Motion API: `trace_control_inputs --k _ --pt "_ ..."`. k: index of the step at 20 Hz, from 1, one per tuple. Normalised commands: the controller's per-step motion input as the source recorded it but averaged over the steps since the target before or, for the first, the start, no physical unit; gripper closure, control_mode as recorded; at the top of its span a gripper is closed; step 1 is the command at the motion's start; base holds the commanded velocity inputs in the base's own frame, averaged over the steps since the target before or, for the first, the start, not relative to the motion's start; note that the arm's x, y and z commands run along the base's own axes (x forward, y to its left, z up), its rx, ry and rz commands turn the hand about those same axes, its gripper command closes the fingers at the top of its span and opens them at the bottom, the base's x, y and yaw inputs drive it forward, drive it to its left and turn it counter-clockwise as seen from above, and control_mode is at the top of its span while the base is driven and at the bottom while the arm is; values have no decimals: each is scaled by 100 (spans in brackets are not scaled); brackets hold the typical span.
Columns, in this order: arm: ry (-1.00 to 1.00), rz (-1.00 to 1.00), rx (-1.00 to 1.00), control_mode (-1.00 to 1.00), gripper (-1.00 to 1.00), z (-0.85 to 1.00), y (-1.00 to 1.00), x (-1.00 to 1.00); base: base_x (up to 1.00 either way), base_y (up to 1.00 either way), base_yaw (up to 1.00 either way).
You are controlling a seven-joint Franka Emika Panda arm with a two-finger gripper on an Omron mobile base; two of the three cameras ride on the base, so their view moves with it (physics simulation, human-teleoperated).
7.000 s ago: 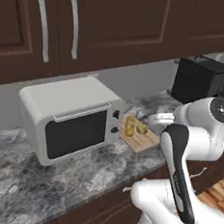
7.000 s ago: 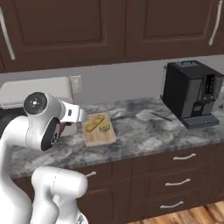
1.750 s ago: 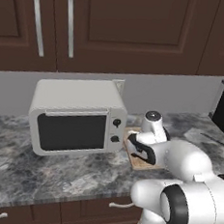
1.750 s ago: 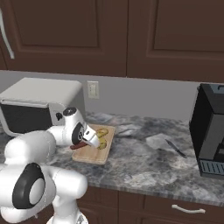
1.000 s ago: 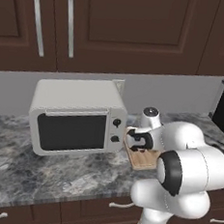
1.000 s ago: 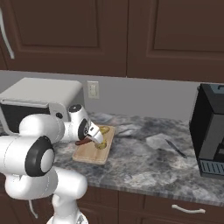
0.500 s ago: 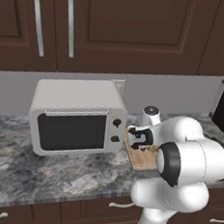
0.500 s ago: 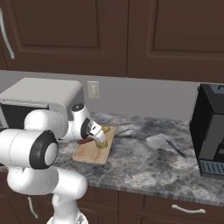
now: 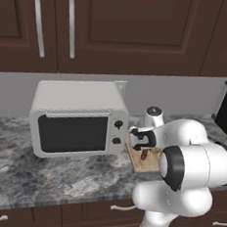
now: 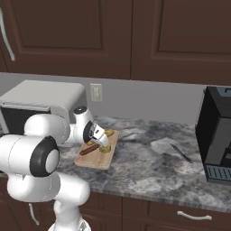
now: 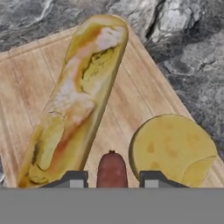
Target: Retrieve the sausage and cheese from the fridge and place them on the cutting board on the counter.
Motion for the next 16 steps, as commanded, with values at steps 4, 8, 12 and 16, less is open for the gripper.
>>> trace_control_inputs --k 4,8,12,16 --pt "0 0 2 -100 -100 0 0 -9 0 0 0" --pt "0 0 4 -100 -100 2 0 -2 0 0 0" --pt "0 0 7 -100 -100 31 0 -23 0 0 0" --pt "0 0 6 -100 -100 25 0 -73 0 0 0"
